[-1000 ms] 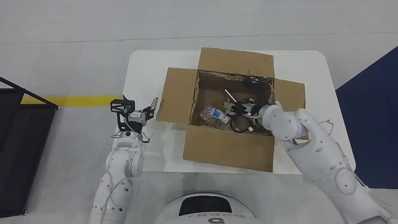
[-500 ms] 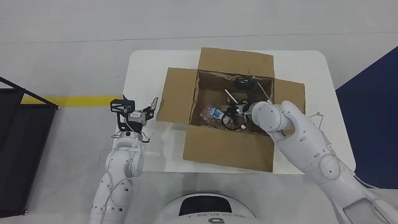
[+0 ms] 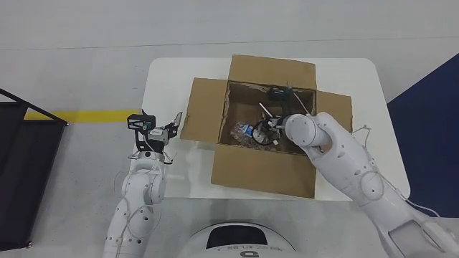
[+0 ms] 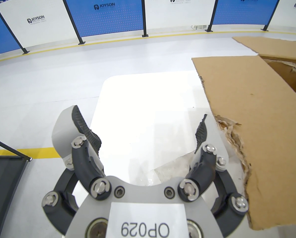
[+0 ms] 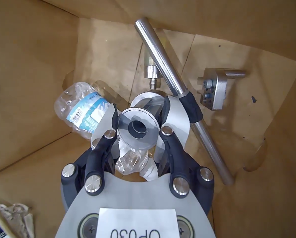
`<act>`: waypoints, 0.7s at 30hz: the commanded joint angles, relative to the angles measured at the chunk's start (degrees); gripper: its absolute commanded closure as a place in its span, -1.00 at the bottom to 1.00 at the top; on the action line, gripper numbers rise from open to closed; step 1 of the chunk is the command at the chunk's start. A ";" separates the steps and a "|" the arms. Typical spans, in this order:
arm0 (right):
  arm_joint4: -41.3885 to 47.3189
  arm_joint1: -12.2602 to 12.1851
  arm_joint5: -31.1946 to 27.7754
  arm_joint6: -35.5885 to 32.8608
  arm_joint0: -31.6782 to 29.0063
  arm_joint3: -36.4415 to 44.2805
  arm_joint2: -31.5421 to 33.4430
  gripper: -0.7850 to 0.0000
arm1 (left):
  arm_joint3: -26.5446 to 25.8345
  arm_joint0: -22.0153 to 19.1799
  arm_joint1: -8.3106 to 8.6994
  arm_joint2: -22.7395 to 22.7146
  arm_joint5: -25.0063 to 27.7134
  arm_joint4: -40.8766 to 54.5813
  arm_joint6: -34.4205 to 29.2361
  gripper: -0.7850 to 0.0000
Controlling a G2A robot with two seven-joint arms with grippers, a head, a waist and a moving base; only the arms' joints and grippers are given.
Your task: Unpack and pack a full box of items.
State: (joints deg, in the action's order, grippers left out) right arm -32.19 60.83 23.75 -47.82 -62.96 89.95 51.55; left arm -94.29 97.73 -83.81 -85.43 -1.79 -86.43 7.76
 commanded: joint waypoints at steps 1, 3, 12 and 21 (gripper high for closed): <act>1.65 -0.64 -1.86 0.87 -2.28 3.07 3.04 1.00 | 0.00 0.00 0.00 0.00 0.00 0.00 0.00 -1.00; 3.99 -1.45 -4.51 2.50 -5.50 6.56 7.08 1.00 | 0.00 0.00 0.00 0.00 0.00 0.00 0.00 -1.00; 24.48 -4.80 -32.79 11.90 -27.53 20.05 32.51 1.00 | 0.00 0.00 0.00 0.00 0.00 0.00 0.00 -1.00; 37.12 -5.05 -48.26 18.37 -40.17 19.43 45.45 1.00 | 0.00 0.00 0.00 0.00 0.00 0.00 0.00 -1.00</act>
State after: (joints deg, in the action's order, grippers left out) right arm 4.95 55.79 -24.65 -29.33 -103.21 109.37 97.06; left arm -94.29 97.73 -83.81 -85.43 -1.79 -86.43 7.76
